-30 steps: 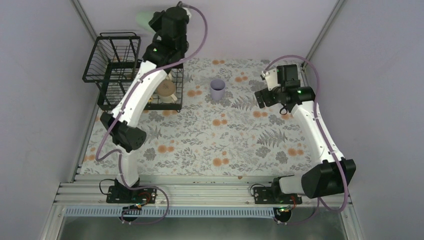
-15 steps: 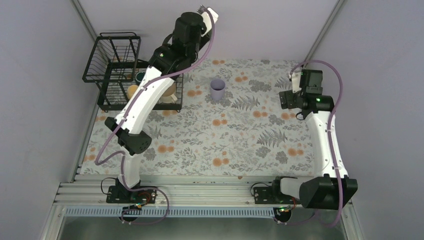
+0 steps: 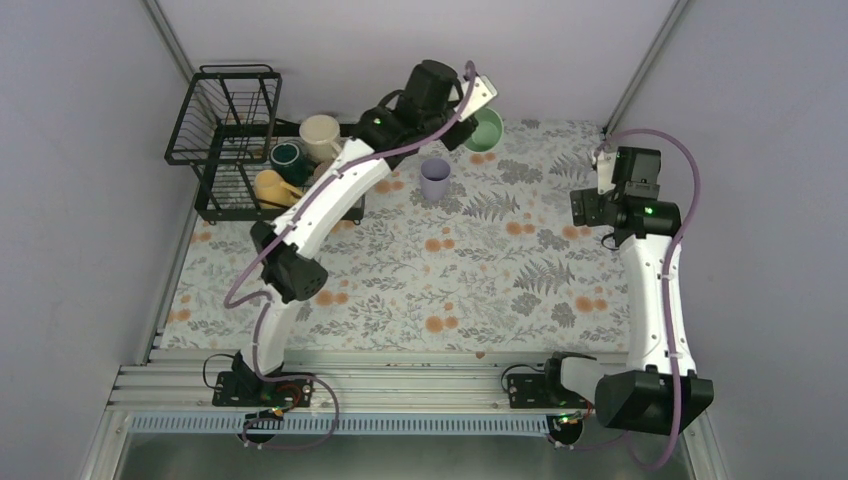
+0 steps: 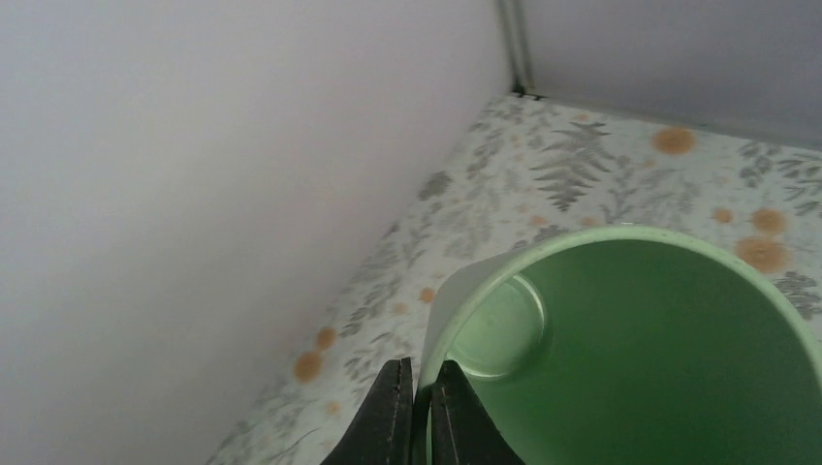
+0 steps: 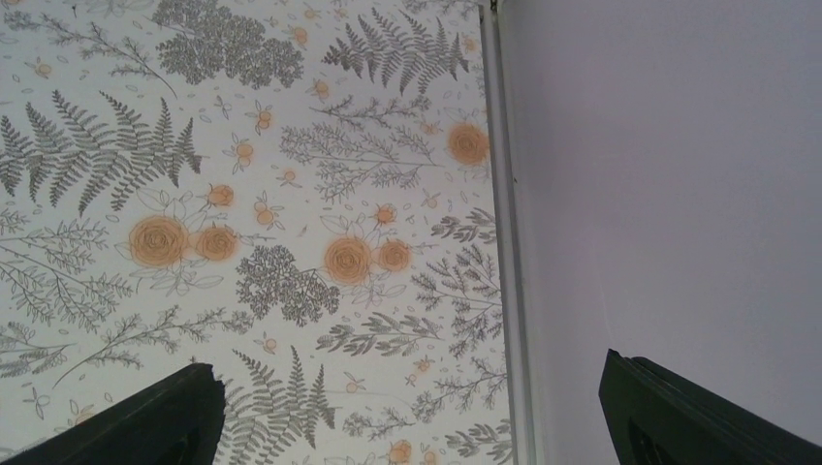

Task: Unload the cups from the dish rack

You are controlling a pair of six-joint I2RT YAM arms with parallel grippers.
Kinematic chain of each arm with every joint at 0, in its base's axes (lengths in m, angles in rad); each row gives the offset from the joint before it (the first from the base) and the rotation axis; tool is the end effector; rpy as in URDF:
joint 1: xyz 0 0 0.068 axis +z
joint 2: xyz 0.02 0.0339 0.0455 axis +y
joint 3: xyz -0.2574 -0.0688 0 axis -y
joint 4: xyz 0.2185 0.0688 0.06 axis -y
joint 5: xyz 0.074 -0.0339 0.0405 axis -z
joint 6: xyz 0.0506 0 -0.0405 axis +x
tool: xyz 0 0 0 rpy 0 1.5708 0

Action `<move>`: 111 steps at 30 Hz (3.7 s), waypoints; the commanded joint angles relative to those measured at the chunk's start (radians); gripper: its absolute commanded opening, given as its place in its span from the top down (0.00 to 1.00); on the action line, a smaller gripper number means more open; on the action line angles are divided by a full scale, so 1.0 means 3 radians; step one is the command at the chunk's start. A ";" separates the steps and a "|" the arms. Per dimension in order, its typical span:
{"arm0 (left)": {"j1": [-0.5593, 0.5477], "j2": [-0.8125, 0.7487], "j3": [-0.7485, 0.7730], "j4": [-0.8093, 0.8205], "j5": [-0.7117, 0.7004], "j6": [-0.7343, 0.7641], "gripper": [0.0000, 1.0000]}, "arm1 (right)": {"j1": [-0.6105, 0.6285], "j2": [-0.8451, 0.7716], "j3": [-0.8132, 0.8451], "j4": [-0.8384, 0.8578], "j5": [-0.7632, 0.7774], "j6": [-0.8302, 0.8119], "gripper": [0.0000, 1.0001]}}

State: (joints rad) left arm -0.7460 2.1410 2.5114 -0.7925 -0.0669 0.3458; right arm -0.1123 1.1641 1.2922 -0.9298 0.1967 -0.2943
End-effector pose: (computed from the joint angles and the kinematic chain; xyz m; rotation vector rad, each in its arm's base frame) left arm 0.3361 -0.3060 0.4142 0.9996 1.7288 -0.1913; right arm 0.2108 -0.0337 0.3485 -0.1223 2.3914 -0.4267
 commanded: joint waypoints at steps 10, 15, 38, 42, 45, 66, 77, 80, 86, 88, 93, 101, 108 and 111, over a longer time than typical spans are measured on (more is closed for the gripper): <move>-0.0056 0.1073 0.0507 0.0159 0.0576 -0.0044 0.97 | -0.0037 -0.0027 -0.0098 -0.0084 -0.0100 0.0050 0.00; -0.0050 0.1177 0.0407 0.0197 0.0563 0.0010 0.97 | -0.0039 -0.0010 -0.0210 0.0001 -0.0148 0.0056 0.00; 0.0071 0.1489 0.0343 0.0254 0.0295 0.0155 0.97 | -0.0038 -0.0060 -0.0322 0.0027 -0.0271 0.0065 0.00; 0.0078 0.1485 0.0323 0.0238 0.0309 0.0161 0.97 | -0.0037 -0.0066 -0.0343 0.0036 -0.0285 0.0063 0.00; 0.0078 0.1482 0.0312 0.0236 0.0310 0.0171 0.93 | -0.0038 -0.0063 -0.0367 0.0045 -0.0288 0.0065 0.00; -0.0021 0.1389 0.0286 0.0455 -0.0054 0.0321 0.21 | -0.0039 -0.0064 -0.0368 0.0051 -0.0366 0.0068 0.00; -0.0085 0.1391 0.0294 0.0804 -0.0483 0.0515 0.14 | -0.0037 -0.0036 -0.0416 0.0117 -0.0407 0.0035 0.00; -0.0098 0.1426 0.0401 0.0695 -0.0450 0.0531 0.13 | -0.0039 -0.0059 -0.0434 0.0118 -0.0413 0.0018 0.00; -0.0123 0.1202 0.0055 0.0525 -0.0385 0.0647 0.13 | -0.0037 -0.0054 -0.0541 0.0180 -0.0334 -0.0131 0.00; -0.0129 0.1118 -0.0156 0.0501 -0.0392 0.0699 0.13 | -0.0040 -0.0034 -0.0589 0.0207 -0.0332 -0.0164 0.00; -0.0155 0.0846 -0.0712 0.0439 -0.0240 0.0778 0.14 | -0.0038 -0.0023 -0.0639 0.0214 -0.0411 -0.0184 0.00; -0.0266 0.0518 -0.1689 0.1262 -0.0338 0.0980 0.12 | -0.0039 -0.0013 -0.0598 0.0202 -0.0459 -0.0167 0.00; -0.0312 0.0782 -0.1478 0.1561 -0.0432 0.0949 0.12 | -0.0039 0.0031 -0.0623 0.0225 -0.0453 -0.0145 0.00; -0.0315 0.1004 -0.1162 0.1407 -0.0397 0.0947 0.13 | -0.0037 0.0036 -0.0632 0.0246 -0.0433 -0.0144 0.00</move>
State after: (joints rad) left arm -0.8330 2.3554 2.0624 -0.3836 -0.1848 0.6220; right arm -0.1139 1.1679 1.1072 -0.8822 0.0677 -0.3359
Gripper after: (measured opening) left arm 0.875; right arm 1.000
